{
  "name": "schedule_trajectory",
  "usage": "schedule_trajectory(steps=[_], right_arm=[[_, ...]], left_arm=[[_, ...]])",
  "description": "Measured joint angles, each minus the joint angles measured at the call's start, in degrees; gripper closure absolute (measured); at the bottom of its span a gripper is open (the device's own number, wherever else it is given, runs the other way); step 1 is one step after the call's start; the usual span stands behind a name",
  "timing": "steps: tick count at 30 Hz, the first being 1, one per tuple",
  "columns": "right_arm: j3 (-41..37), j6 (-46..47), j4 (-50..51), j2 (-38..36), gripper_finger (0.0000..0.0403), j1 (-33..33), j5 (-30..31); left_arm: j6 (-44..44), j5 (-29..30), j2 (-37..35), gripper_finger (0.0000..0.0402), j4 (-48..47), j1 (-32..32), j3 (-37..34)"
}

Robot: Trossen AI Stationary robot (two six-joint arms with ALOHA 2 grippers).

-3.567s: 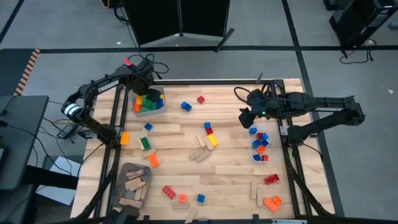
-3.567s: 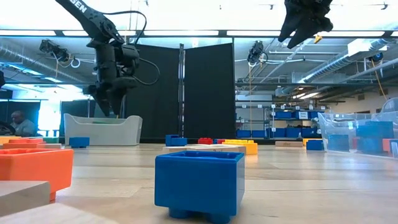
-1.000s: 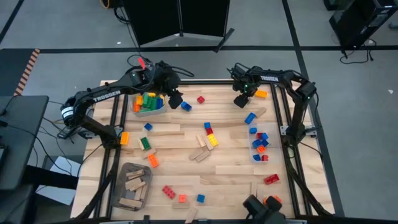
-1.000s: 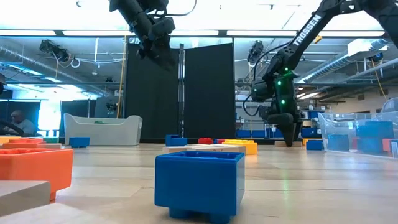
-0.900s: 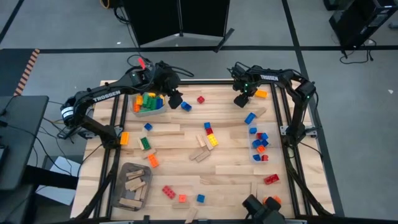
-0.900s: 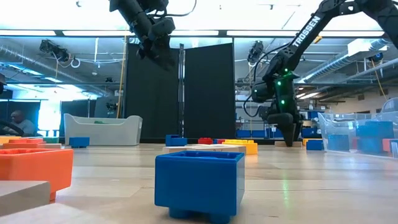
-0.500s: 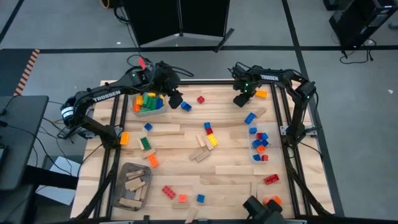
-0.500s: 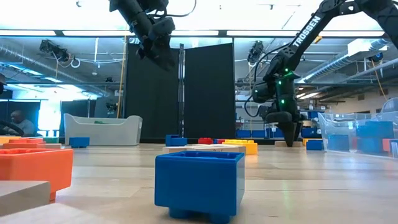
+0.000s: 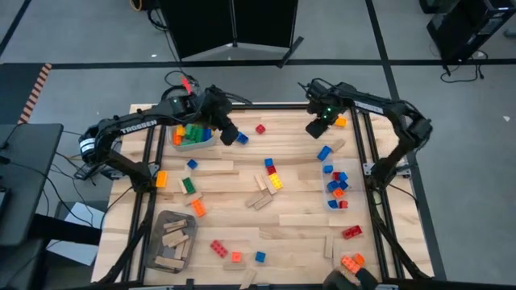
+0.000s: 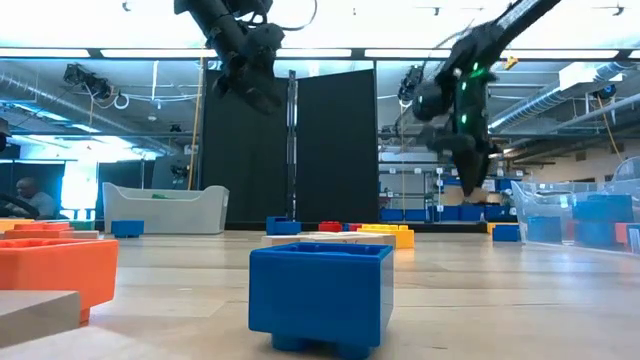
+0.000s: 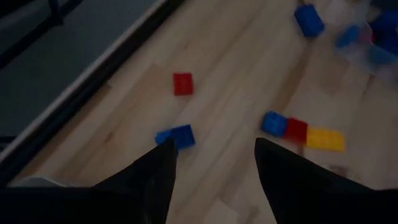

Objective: Sort blocks by size
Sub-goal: Put the brown block into the black bin

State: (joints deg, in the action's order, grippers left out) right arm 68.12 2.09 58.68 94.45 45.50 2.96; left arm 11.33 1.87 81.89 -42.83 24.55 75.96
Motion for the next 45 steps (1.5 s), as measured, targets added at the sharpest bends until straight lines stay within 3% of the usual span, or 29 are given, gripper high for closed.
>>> schedule_trajectory(steps=[10,16,24,30,35,41,45], right_arm=[[0.1,8.5,4.3,-17.7,0.0281,-13.3,3.2],[0.1,15.0,6.6,-24.7,0.0281,-23.6,4.8],[0.1,24.2,9.8,-25.7,0.0281,-38.8,11.8],[0.1,29.7,8.6,-22.4,0.0281,-49.7,15.1],[0.1,34.5,5.1,-19.7,0.0281,-58.3,19.7],[0.1,39.7,2.3,-18.8,0.0281,-67.0,26.5],[0.1,40.8,-1.8,-18.8,0.0280,-71.6,32.7]], left_arm=[[5.7,1.0,0.0,0.0178,-3.5,-9.1,0.0],[11.0,3.1,0.0,0.0178,-4.7,-16.4,0.0],[19.0,5.3,0.0,0.0178,-10.0,-27.6,0.0],[13.2,5.6,0.0,0.0178,-9.6,-32.3,0.0],[12.4,8.0,0.0,0.0178,-2.0,-34.2,0.0],[4.2,16.1,1.5,0.0178,14.8,-38.2,0.0],[-0.1,18.1,4.6,0.0178,24.1,-39.4,0.0]])
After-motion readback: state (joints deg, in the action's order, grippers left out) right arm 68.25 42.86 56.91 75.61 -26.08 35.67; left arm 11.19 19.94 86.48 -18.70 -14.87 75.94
